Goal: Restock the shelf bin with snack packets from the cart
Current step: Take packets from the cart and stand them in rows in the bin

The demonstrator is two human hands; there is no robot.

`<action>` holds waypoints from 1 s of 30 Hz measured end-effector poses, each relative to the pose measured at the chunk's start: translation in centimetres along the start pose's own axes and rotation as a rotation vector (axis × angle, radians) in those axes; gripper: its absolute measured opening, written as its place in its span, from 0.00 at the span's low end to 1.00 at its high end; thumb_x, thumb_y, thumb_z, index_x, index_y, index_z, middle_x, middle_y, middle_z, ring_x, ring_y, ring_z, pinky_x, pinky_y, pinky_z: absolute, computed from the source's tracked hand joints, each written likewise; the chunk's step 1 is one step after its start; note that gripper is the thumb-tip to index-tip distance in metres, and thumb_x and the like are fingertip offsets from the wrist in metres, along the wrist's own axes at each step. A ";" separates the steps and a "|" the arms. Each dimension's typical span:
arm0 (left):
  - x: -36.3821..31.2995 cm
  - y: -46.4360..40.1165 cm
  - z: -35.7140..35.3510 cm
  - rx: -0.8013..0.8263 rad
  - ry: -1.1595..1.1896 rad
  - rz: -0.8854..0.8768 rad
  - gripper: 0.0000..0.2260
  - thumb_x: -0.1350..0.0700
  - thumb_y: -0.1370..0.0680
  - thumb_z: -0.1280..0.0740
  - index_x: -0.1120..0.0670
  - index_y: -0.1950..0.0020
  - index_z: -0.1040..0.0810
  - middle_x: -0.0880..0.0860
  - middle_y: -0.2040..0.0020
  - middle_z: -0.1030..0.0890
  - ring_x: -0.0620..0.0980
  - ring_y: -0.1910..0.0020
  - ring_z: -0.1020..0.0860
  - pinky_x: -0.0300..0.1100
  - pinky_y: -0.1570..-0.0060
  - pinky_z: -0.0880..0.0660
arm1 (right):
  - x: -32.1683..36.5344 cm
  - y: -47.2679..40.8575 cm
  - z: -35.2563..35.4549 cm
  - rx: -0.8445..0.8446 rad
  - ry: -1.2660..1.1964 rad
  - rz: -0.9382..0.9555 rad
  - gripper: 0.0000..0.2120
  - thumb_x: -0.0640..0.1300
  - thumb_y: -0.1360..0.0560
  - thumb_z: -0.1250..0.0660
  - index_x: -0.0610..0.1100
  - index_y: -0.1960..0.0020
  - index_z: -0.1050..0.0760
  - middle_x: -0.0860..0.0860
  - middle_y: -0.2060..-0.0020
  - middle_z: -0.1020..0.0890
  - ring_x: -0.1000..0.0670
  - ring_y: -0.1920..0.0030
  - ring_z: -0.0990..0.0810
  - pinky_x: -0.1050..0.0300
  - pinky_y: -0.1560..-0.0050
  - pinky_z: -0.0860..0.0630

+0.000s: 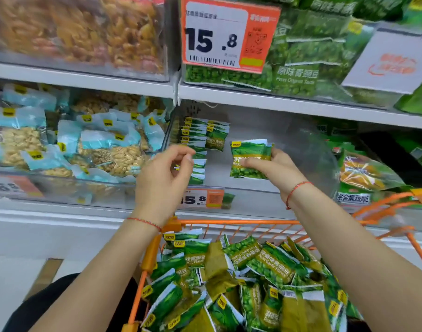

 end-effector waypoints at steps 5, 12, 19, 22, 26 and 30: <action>0.0 -1.6 0.7 -0.133 0.108 -0.087 0.09 0.54 0.22 0.39 0.43 0.44 0.27 0.44 0.58 0.19 0.43 0.59 0.21 0.42 0.61 0.24 | -1.3 -6.2 -2.2 0.057 0.179 -0.061 0.21 0.41 0.33 0.24 0.40 0.42 0.24 0.46 0.48 0.18 0.48 0.50 0.20 0.58 0.47 0.22; 0.9 -3.7 1.0 -0.135 0.161 -0.107 0.14 0.58 0.21 0.37 0.47 0.37 0.32 0.47 0.58 0.19 0.46 0.62 0.22 0.40 0.68 0.26 | -2.0 -11.4 -5.6 0.040 0.129 -0.144 0.21 0.37 0.37 0.21 0.38 0.47 0.26 0.48 0.52 0.19 0.49 0.50 0.20 0.57 0.45 0.27; 1.4 -3.8 1.5 -0.174 0.206 -0.138 0.20 0.61 0.21 0.37 0.50 0.32 0.39 0.48 0.58 0.20 0.43 0.64 0.24 0.36 0.70 0.30 | -3.6 -13.7 -7.2 -0.001 0.248 -0.206 0.38 0.41 0.36 0.21 0.32 0.32 0.34 0.42 0.35 0.25 0.42 0.36 0.26 0.49 0.34 0.30; 1.5 -3.8 1.2 -0.161 0.184 -0.143 0.20 0.60 0.21 0.38 0.51 0.32 0.39 0.47 0.57 0.20 0.45 0.64 0.23 0.36 0.69 0.30 | -3.7 -13.9 -7.0 -0.049 0.298 -0.162 0.30 0.41 0.32 0.23 0.36 0.34 0.30 0.44 0.37 0.24 0.44 0.37 0.25 0.57 0.40 0.29; 1.2 -3.8 0.8 -0.154 0.152 -0.152 0.20 0.61 0.22 0.38 0.51 0.31 0.39 0.47 0.58 0.20 0.46 0.64 0.23 0.39 0.70 0.28 | -3.8 -13.4 -7.5 -0.059 0.288 -0.100 0.24 0.40 0.30 0.25 0.40 0.36 0.27 0.44 0.39 0.22 0.43 0.40 0.23 0.57 0.45 0.28; 1.0 -3.8 0.6 -0.146 0.105 -0.167 0.21 0.61 0.22 0.38 0.55 0.30 0.37 0.47 0.58 0.20 0.47 0.65 0.23 0.45 0.68 0.26 | -3.0 -13.1 -8.0 -0.040 0.294 -0.103 0.17 0.40 0.27 0.28 0.40 0.40 0.25 0.43 0.42 0.21 0.43 0.43 0.23 0.57 0.51 0.30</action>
Point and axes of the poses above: each hand's wrist, its own y-axis away from the middle knuckle, its own z-axis out of the back of the hand, x = y × z, the point moved 1 cm from there along -y, towards the middle knuckle
